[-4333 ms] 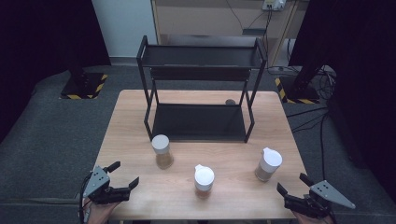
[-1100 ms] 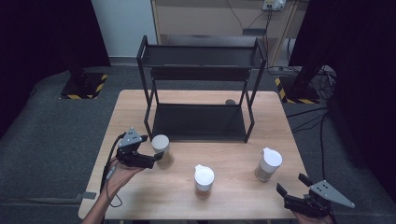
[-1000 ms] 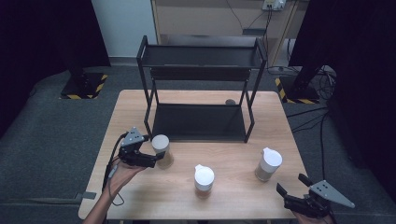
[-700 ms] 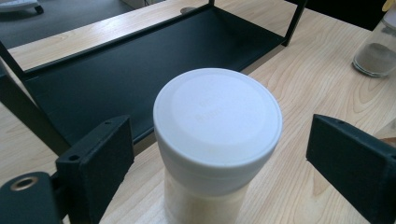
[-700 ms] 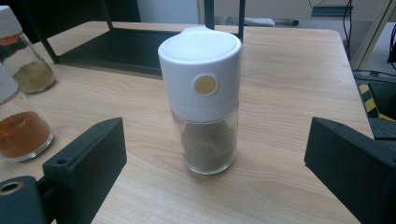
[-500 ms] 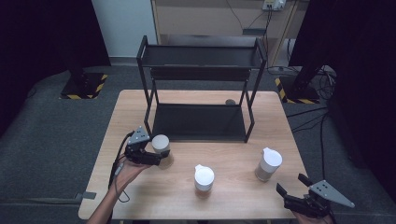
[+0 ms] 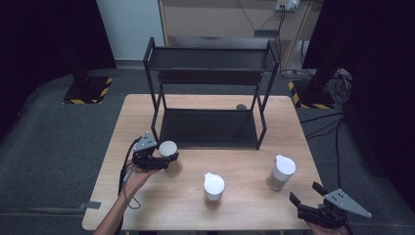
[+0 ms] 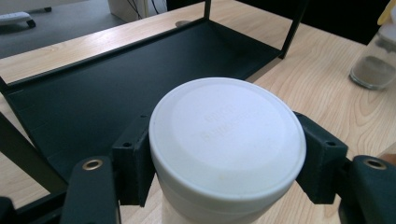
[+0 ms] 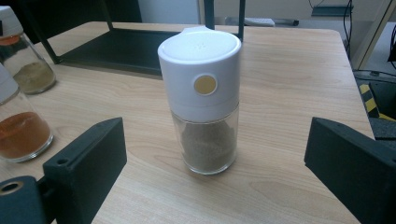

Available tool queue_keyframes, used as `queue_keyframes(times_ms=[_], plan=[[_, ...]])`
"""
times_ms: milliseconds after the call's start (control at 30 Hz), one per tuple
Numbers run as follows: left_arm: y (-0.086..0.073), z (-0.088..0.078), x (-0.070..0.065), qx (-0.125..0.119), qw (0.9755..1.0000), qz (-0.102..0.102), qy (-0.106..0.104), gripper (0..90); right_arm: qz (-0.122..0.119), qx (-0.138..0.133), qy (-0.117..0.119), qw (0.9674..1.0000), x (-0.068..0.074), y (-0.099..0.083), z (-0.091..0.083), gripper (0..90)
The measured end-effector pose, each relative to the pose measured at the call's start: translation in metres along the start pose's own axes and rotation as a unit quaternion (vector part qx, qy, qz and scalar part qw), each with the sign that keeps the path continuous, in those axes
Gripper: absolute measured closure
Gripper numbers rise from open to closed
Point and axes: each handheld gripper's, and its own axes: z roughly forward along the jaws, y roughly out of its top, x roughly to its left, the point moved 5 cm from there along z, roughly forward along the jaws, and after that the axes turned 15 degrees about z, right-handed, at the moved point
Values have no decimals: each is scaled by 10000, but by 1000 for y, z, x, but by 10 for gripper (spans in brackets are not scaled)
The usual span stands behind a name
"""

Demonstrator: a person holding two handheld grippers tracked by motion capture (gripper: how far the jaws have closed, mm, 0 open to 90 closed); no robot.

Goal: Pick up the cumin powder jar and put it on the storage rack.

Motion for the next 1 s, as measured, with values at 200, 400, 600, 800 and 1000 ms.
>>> queue_keyframes(times_ms=[200,400,600,800,1000], plan=[[1,0,1,12,9999,120,-57,322,12,4,1,10000,0,0,0,57],[2,0,5,27,9997,158,-163,323,1,13,3,10000,0,0,0,57],[7,1,6,-1,9994,240,-257,323,-1,9,3,10000,0,0,0,56],[15,2,8,-23,9990,318,-316,324,-2,15,5,10000,1,0,0,56],[26,2,13,-52,9988,361,-313,324,-4,17,12,10000,0,0,0,56]])
